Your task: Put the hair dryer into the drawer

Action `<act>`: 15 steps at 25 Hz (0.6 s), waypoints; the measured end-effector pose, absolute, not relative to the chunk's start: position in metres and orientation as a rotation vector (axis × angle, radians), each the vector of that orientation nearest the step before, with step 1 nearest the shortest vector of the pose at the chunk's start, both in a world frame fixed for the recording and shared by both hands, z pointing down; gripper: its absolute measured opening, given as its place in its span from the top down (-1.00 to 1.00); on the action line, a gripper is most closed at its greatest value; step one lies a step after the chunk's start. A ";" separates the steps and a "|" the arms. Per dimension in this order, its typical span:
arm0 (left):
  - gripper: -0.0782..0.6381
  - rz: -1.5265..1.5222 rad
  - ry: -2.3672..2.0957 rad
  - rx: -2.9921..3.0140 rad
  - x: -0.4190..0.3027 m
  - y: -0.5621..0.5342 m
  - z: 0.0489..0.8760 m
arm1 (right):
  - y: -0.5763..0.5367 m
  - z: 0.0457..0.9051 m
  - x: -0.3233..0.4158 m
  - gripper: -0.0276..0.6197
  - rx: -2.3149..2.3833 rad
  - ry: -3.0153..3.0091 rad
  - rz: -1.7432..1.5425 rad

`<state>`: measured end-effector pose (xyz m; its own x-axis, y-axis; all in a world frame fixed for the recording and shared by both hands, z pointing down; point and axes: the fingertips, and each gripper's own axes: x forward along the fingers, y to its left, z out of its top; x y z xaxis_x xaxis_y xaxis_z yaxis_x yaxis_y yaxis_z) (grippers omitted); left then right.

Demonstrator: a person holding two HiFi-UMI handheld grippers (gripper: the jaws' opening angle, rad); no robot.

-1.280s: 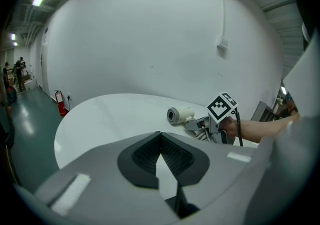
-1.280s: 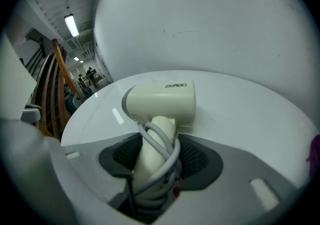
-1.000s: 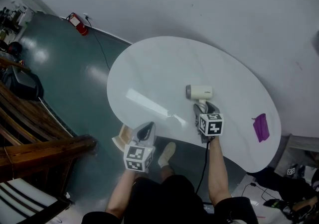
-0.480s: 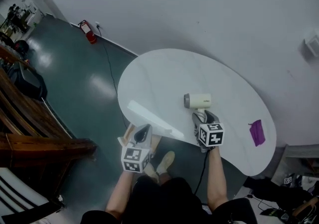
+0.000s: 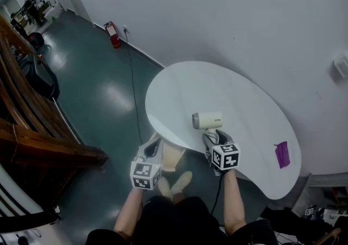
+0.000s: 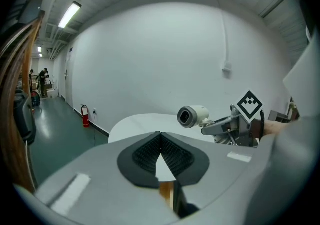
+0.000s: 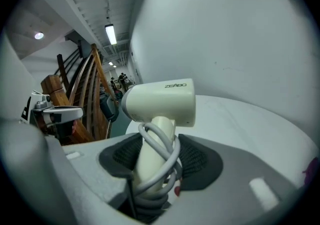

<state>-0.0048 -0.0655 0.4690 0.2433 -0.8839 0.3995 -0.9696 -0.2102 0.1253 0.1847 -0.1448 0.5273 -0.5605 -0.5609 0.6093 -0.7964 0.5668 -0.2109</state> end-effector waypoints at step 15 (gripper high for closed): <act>0.77 0.293 -1.853 2.009 -0.096 0.009 0.480 | -0.079 0.526 0.061 0.21 0.805 -2.393 0.576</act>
